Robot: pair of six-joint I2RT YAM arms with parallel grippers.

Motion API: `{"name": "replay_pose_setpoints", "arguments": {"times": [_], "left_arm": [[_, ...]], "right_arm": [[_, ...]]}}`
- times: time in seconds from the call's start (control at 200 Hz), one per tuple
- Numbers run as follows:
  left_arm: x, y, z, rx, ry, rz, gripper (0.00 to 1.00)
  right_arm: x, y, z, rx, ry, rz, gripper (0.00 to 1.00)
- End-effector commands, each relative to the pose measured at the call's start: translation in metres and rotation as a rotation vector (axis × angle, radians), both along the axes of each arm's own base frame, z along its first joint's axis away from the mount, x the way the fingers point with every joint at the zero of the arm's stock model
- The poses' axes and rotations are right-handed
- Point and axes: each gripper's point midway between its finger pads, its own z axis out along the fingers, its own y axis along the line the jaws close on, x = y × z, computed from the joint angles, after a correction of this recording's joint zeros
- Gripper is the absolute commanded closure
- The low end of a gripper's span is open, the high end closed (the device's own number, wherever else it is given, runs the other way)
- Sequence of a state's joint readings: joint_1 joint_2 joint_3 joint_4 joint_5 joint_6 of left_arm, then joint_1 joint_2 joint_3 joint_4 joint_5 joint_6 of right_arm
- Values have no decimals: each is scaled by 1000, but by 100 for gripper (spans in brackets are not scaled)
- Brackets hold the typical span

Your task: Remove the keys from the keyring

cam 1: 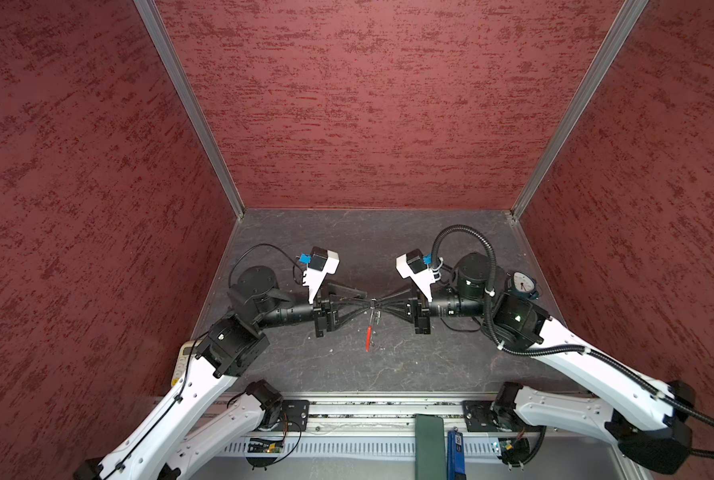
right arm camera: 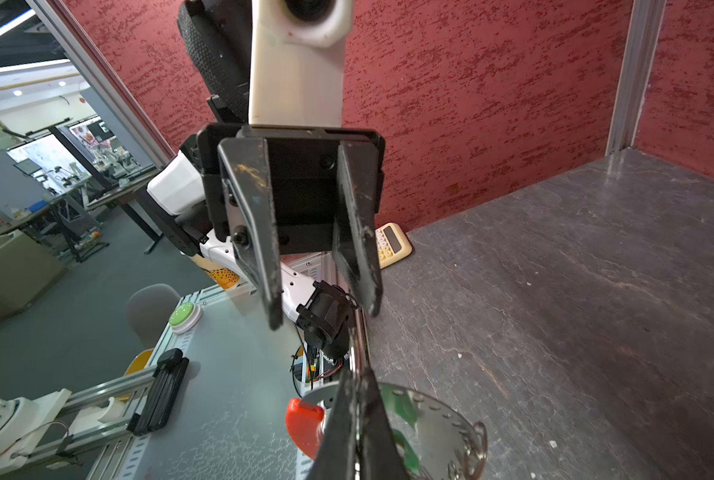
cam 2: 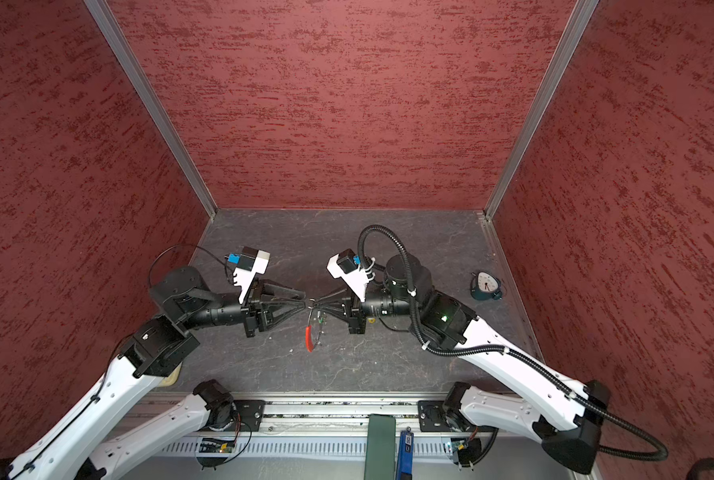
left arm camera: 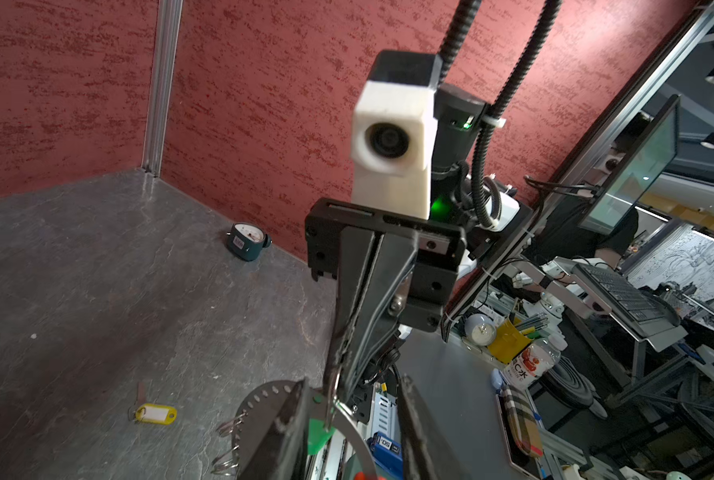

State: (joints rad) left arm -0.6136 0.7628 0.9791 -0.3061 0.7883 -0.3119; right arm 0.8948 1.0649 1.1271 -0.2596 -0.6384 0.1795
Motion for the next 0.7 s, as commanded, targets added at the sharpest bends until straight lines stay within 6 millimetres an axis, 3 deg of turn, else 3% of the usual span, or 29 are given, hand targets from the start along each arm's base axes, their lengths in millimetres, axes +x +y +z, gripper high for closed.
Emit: {"name": "replay_pose_setpoints", "arguments": {"times": [0.0, 0.175, 0.576, 0.696], "left_arm": [[-5, 0, -10, 69, 23, -33, 63], [-5, -4, -9, 81, 29, -59, 74], [-5, -10, -14, 103, 60, -102, 80], [-4, -10, -13, 102, 55, -101, 86]], "right_arm": [[0, -3, -4, -68, -3, -6, 100], [0, -3, -4, -107, 11, 0, 100], [4, -1, 0, -128, 5, -8, 100], [4, 0, 0, -135, 11, -4, 100]]}}
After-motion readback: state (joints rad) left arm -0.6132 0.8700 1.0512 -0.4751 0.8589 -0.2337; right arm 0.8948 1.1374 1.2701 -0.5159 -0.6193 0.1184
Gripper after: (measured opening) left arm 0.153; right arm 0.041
